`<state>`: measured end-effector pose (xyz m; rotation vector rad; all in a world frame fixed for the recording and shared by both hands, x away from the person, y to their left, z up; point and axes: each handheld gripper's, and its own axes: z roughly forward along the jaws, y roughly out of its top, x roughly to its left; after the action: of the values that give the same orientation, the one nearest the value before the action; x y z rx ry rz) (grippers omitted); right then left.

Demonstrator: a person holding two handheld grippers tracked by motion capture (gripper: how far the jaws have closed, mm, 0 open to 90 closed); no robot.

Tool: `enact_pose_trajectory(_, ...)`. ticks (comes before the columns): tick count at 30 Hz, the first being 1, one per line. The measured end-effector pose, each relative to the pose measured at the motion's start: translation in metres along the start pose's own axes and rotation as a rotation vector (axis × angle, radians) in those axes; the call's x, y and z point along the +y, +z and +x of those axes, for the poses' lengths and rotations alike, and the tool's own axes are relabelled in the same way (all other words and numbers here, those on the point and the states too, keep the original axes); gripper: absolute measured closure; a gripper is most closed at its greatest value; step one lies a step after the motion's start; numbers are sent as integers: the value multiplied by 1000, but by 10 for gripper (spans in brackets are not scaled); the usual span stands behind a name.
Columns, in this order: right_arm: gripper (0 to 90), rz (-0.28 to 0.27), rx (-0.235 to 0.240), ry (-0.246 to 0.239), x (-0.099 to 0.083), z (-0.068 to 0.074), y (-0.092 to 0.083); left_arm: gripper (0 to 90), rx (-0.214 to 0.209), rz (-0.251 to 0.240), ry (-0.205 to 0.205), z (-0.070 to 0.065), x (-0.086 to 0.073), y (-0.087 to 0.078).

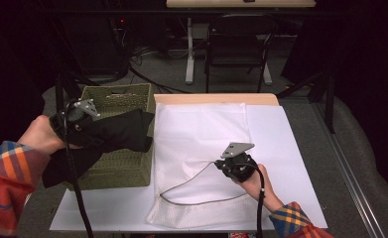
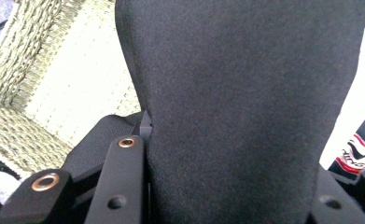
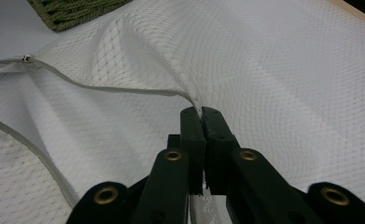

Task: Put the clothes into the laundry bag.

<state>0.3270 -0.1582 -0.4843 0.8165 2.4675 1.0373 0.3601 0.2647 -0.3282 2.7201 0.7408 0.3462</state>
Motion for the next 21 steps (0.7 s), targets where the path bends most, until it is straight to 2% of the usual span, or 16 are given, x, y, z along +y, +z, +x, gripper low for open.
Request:
enact_pose_trajectory(9,884,1,-2,-5,0,-1,1,632,-30,-7,3,-11,1,0)
enact_pose_trajectory(21,888,2,-6,-8,1,2,2,633,-68,-17,37,-28,10,7)
